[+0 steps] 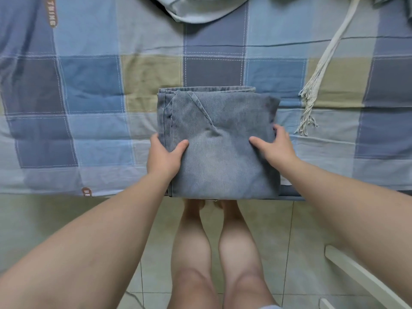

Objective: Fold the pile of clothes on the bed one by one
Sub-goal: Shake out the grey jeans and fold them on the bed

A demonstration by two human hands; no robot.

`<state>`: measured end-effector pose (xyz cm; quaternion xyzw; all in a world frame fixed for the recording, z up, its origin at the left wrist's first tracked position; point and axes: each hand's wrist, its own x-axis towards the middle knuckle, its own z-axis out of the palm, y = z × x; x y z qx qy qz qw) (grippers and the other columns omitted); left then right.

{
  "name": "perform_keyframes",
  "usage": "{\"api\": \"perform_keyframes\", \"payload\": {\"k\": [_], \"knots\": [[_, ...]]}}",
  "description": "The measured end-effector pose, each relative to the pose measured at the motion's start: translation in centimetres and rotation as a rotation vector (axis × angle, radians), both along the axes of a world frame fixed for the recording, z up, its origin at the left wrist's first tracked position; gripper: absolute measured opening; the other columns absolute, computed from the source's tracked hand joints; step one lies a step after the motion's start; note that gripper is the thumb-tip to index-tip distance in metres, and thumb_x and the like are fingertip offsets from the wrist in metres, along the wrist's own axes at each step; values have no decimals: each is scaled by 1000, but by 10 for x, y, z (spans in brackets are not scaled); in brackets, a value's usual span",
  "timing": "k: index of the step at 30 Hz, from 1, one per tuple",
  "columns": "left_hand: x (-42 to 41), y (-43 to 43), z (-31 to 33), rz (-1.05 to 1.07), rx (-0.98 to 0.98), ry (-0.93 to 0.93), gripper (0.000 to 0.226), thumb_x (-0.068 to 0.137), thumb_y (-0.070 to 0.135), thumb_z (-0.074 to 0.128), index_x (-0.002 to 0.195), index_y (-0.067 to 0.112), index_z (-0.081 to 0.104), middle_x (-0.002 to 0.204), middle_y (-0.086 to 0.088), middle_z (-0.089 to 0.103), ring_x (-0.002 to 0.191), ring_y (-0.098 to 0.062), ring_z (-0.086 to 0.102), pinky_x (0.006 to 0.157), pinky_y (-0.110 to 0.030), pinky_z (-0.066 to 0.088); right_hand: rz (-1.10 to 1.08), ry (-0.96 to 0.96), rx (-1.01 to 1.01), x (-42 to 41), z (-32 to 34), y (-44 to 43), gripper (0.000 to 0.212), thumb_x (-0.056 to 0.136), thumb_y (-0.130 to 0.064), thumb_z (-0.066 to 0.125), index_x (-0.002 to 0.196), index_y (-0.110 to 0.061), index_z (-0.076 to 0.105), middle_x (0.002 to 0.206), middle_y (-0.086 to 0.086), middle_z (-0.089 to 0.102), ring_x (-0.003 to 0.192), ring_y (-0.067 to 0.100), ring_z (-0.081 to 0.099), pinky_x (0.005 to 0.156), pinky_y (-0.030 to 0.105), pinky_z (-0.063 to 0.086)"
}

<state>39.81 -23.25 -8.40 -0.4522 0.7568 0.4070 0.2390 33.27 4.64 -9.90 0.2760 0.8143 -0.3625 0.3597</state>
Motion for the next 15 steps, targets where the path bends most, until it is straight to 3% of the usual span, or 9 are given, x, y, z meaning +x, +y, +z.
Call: {"api": "perform_keyframes", "payload": {"k": [4,7,11,15], "knots": [[5,-9,-10,47,50,-35,64,77,59,78,122,23,51,109,11,65,100,-16,63,86,-34,49,-233,-168,-273,0,-8,20,53,76,-37,87,119,-20,62,116,0,74,97,16,73,84,32,54],[0,-16,-7,81,171,5,35,79,52,80,99,32,58,95,19,64,87,-1,62,68,-20,45,-194,-207,-354,-2,-5,17,53,69,-38,91,114,-25,67,104,-8,77,90,13,75,80,34,56],[-4,-16,5,108,318,30,23,84,45,79,93,33,61,97,16,69,88,-4,66,67,-21,49,-228,-316,-384,-3,12,10,60,65,-38,91,118,-23,68,104,-3,78,97,22,74,79,38,56],[0,-15,28,144,398,42,25,87,40,78,103,27,63,102,7,71,91,-12,68,77,-29,53,-202,-495,-380,-12,44,6,61,56,-40,89,109,-17,72,101,5,78,87,23,77,74,38,57]]}}
